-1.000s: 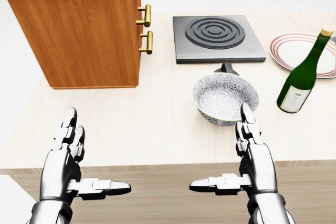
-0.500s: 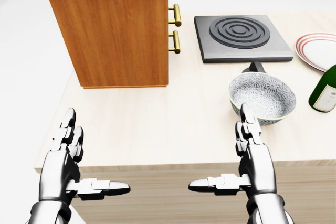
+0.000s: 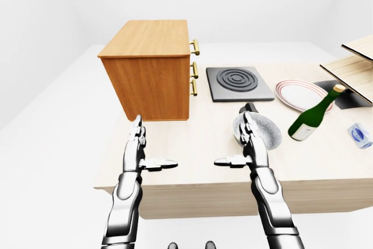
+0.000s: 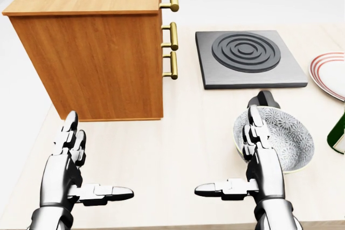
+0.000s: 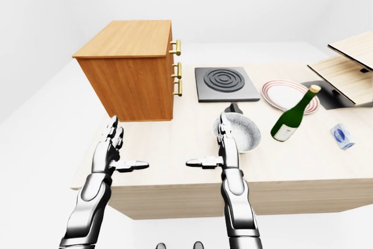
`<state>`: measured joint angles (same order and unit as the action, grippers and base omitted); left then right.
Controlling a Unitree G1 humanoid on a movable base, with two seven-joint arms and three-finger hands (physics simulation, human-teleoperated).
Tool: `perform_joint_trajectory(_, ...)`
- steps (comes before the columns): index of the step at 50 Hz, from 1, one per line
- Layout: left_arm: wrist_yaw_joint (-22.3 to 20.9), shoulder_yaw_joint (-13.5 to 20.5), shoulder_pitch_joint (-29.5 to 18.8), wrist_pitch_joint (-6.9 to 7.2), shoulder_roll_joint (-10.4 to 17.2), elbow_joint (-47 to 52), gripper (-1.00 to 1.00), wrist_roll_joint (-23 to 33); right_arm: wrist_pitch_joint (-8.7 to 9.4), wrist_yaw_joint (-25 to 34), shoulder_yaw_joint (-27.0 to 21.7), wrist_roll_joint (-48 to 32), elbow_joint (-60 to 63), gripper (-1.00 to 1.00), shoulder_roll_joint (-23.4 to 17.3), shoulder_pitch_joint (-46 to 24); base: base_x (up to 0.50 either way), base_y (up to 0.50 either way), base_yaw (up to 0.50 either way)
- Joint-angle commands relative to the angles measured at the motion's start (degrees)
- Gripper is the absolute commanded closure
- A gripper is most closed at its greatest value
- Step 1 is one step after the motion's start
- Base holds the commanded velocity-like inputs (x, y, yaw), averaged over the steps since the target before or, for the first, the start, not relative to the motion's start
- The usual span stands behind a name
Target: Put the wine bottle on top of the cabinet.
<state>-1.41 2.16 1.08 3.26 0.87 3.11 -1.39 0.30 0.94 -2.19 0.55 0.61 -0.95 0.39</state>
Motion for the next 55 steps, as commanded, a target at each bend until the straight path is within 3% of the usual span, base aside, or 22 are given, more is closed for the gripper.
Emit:
perform_joint_trajectory(1, 0.0, 0.05, -0.1, -0.03, 0.0, -0.08, -1.0, -0.05, 0.08, -0.14, 0.37, -0.75, 0.23, -1.0, -0.07, -0.02, 0.36, 0.0, 0.0)
perform_joint_trajectory(15, -0.02, 0.05, -0.18, -0.28, 0.02, -0.47, -1.0, 0.0, -0.27, 0.16, -0.06, 0.27, -0.29, -1.0, -0.03, -0.1, 0.0, -0.26, 0.0)
perform_joint_trajectory(36, 0.12, -0.11, 0.02, 0.13, -0.05, 0.13, -1.0, 0.07, -0.15, 0.24, 0.18, -0.39, -0.24, -1.0, -0.02, -0.02, 0.0, 0.0, 0.0)
perform_joint_trajectory(49, 0.05, -0.02, -0.02, -0.15, 0.01, -0.03, -1.0, 0.11, 0.07, 0.16, 0.15, -0.41, -0.11, -1.0, -0.01, -0.04, 0.48, 0.0, 0.0)
perform_joint_trajectory(55, 0.03, -0.07, -0.04, -0.38, -0.02, -0.25, -1.0, 0.2, 0.09, -0.26, 0.21, -0.94, 0.1, -1.0, -0.02, 0.05, 0.05, 0.0, 0.0)
